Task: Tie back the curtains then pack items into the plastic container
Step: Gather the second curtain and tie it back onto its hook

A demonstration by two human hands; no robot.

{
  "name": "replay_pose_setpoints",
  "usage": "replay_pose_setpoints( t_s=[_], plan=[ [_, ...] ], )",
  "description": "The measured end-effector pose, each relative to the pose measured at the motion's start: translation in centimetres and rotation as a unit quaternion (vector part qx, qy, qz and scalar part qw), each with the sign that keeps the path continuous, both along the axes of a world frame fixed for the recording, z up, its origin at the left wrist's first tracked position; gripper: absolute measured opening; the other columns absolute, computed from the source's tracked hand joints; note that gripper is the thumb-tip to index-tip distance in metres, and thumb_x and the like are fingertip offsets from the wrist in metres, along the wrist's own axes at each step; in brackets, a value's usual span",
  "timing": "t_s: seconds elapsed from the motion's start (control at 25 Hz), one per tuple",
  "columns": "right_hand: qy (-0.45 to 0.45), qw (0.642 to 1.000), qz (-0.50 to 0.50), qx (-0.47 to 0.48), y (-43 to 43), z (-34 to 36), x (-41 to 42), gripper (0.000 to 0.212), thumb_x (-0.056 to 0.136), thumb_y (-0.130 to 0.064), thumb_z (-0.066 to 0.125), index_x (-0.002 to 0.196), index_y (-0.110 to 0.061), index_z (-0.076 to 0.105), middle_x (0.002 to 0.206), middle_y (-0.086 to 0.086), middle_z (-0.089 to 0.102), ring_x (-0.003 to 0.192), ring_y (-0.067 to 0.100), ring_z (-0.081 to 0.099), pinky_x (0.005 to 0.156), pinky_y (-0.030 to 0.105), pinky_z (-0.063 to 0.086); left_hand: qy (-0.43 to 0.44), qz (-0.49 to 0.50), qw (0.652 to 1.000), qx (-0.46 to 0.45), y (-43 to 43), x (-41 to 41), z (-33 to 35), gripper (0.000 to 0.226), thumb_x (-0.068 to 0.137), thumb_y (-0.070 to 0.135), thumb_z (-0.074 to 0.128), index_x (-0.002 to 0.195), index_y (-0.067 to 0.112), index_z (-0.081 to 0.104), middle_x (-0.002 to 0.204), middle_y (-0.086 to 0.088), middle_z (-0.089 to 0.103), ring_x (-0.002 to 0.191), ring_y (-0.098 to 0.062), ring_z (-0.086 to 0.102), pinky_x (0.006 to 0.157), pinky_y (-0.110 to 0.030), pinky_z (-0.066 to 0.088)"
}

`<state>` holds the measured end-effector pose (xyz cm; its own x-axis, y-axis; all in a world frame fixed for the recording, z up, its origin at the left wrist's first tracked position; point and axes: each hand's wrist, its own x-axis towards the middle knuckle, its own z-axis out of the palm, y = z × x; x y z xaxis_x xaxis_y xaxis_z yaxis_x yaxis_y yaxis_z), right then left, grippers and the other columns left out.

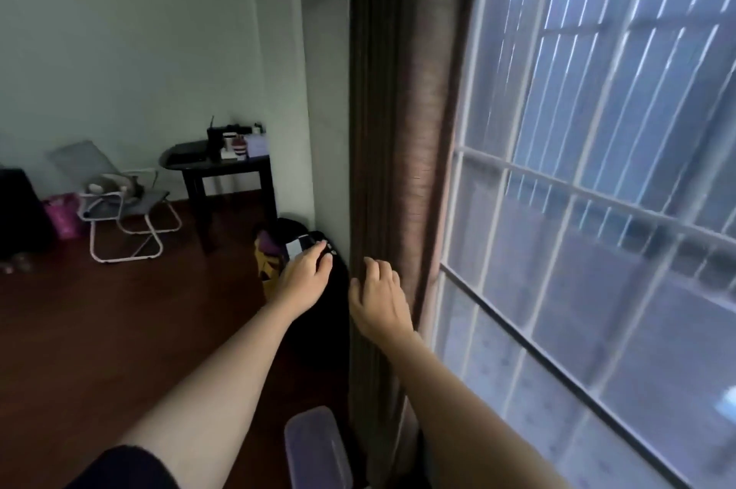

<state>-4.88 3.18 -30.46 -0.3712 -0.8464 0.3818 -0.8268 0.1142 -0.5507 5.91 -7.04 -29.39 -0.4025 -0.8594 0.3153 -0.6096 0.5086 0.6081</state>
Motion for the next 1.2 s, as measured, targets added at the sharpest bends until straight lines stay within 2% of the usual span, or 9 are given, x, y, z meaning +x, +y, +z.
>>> replay_pose_setpoints(
  t_s=[0.28,0.44,0.64,0.8,0.92,1.0,1.04,1.12,1.2],
  plan=[
    [-0.017,0.993,-0.117,0.004,-13.8,1.6,1.7,0.051,0.094,-0.026,0.042,0.139,-0.002,0.034,0.14,0.017,0.038,0.125,0.035,0.039,0.102,0.042,0.035,-0.033,-0.031,0.999,0.011,-13.9,0.7,2.9,0.045,0.099,0.034,0.038,0.14,0.016,0.043,0.136,-0.012,0.054,0.127,-0.029,0.048,0.101,-0.032,0.037],
    [-0.025,0.985,-0.168,-0.013,-19.6,2.7,0.1,0.056,0.094,-0.027,0.043,0.143,-0.005,0.027,0.149,0.016,0.027,0.133,0.034,0.032,0.107,0.042,0.032,-0.008,-0.095,0.995,0.04,-18.7,-1.0,3.3,0.047,0.1,0.026,0.038,0.143,0.01,0.036,0.144,-0.015,0.044,0.133,-0.029,0.042,0.108,-0.033,0.034],
    [-0.011,0.956,-0.219,-0.196,-26.9,7.5,-4.2,0.053,0.094,-0.017,0.044,0.143,-0.002,0.028,0.151,0.017,0.021,0.139,0.031,0.025,0.114,0.04,0.027,0.114,-0.172,0.978,0.001,-25.4,-7.5,8.6,0.049,0.099,0.027,0.042,0.143,0.008,0.035,0.145,-0.012,0.044,0.133,-0.025,0.043,0.107,-0.029,0.032],
    [0.003,0.903,-0.235,-0.359,-31.5,14.4,-6.5,0.056,0.088,-0.004,0.049,0.141,-0.001,0.032,0.15,0.018,0.027,0.14,0.028,0.026,0.113,0.027,0.018,0.229,-0.246,0.942,0.0,-28.9,-12.6,15.0,0.059,0.095,0.03,0.052,0.146,0.011,0.03,0.148,-0.006,0.04,0.13,-0.019,0.045,0.106,-0.028,0.036],
    [0.014,0.872,-0.263,-0.413,-34.1,17.9,-8.0,0.063,0.086,-0.003,0.05,0.144,-0.003,0.026,0.15,0.016,0.028,0.141,0.026,0.025,0.117,0.03,0.02,0.274,-0.339,0.899,0.047,-31.5,-15.6,19.1,0.069,0.09,0.029,0.059,0.148,0.017,0.024,0.15,-0.003,0.036,0.13,-0.016,0.044,0.107,-0.03,0.038],
    [0.044,0.86,-0.292,-0.417,-35.0,18.6,-9.3,0.069,0.084,-0.005,0.053,0.146,-0.004,0.022,0.151,0.016,0.029,0.142,0.026,0.025,0.117,0.038,0.023,0.276,-0.407,0.868,0.07,-32.8,-17.3,20.8,0.069,0.085,0.026,0.061,0.146,0.023,0.027,0.14,-0.001,0.049,0.121,-0.013,0.053,0.1,-0.027,0.046],
    [0.053,0.86,-0.302,-0.408,-35.2,18.5,-9.9,0.072,0.084,-0.007,0.055,0.147,-0.006,0.019,0.151,0.016,0.029,0.141,0.026,0.026,0.116,0.041,0.025,0.27,-0.433,0.857,0.069,-33.1,-18.0,21.3,0.064,0.085,0.021,0.06,0.143,0.022,0.032,0.13,0.001,0.055,0.113,-0.009,0.057,0.093,-0.021,0.049],
    [0.028,0.879,-0.304,-0.366,-34.9,17.8,-10.9,0.08,0.084,-0.004,0.056,0.149,-0.012,0.011,0.148,0.014,0.034,0.137,0.023,0.035,0.113,0.043,0.032,0.276,-0.445,0.851,0.043,-33.3,-18.9,21.7,0.048,0.087,0.011,0.057,0.133,0.017,0.043,0.114,0.004,0.061,0.096,-0.002,0.06,0.08,-0.009,0.049],
    [0.005,0.884,-0.331,-0.329,-34.5,17.2,-11.6,0.081,0.087,-0.002,0.053,0.149,-0.023,0.006,0.144,0.01,0.041,0.13,0.02,0.043,0.11,0.041,0.037,0.313,-0.452,0.835,0.039,-34.3,-19.7,21.8,0.032,0.088,0.011,0.06,0.12,0.013,0.054,0.106,0.002,0.064,0.088,0.0,0.061,0.078,-0.011,0.051]
  ],
)
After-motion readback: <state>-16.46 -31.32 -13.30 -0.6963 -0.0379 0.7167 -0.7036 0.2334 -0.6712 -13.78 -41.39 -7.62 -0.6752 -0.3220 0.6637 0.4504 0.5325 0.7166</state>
